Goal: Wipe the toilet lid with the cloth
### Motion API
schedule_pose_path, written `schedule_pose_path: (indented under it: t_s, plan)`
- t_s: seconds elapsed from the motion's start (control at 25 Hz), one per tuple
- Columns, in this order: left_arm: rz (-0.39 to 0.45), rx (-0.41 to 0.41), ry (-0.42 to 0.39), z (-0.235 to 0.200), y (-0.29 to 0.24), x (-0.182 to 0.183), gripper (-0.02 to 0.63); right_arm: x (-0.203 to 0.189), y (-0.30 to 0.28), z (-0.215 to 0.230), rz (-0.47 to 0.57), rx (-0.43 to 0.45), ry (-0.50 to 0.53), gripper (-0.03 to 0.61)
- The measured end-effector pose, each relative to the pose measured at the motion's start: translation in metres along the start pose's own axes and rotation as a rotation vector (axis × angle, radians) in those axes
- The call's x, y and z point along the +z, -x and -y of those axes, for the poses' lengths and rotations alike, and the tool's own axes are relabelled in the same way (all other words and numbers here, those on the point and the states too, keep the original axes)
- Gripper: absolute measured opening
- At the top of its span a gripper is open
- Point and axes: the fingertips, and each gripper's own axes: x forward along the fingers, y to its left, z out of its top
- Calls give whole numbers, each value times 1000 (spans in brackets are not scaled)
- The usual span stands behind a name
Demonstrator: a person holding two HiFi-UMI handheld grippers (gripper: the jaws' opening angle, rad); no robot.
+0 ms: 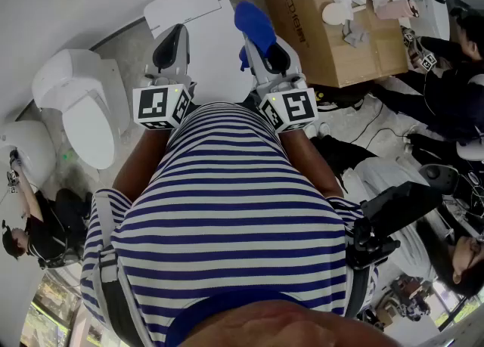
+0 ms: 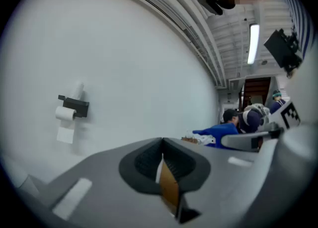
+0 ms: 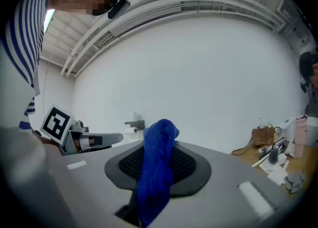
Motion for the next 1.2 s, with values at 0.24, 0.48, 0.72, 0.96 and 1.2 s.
schedule_pose_path:
  t_s: [0.24, 0.48, 0.72, 0.96, 1.2]
  plan:
    - [1, 2, 3, -5, -1, -1, 2, -1, -4, -2, -3, 2, 4, 114]
    - [-5, 8, 6, -6, -1, -2, 2, -2, -6, -3, -9, 5, 1, 114]
    - [-35, 30, 22, -18, -3, -19, 2, -18, -14, -1, -54, 8, -4, 115]
    - [-88, 73, 41, -53, -31, -58, 2, -55, -58, 21, -127, 20, 9, 114]
    - [-192, 142, 116, -126, -54, -148, 2, -141, -138, 29, -271, 31, 13, 114]
